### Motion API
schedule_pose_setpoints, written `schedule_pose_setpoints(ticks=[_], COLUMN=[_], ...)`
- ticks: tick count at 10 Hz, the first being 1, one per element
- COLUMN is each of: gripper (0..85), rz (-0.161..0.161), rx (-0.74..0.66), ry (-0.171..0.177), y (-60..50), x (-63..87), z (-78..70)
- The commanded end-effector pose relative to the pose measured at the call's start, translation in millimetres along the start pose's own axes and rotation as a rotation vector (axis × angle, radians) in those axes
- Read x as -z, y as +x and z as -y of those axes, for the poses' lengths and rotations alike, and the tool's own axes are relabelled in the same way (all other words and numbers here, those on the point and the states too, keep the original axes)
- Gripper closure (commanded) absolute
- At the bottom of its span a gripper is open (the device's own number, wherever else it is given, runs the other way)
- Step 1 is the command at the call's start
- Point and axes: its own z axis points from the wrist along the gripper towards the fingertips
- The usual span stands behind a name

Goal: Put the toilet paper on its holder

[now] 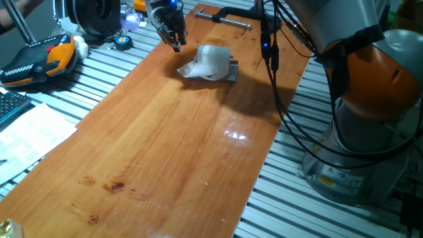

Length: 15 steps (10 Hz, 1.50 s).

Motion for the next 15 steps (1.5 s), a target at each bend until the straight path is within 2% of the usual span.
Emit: schedule_pose_setpoints(ticks=[1,5,7,12,13,15], gripper=[84.3,84.3,84.3,84.3,84.3,84.3], rz=[0.001,0.042,0.067,0.133,0.144,0.153], rx=[-0.009,-0.082,-0.135,-0.253,-0.271,-0.298], ry=[-0.01,-0.011,-0.028,-0.029,-0.026,0.028], y=[1.5,13.8,18.7,28.2,30.0,34.8], x=[-0.6,-2.5,-7.0,-21.4,-23.1,-19.8], z=[-2.9,-25.0,-43.3,-103.8,-117.0,-143.5])
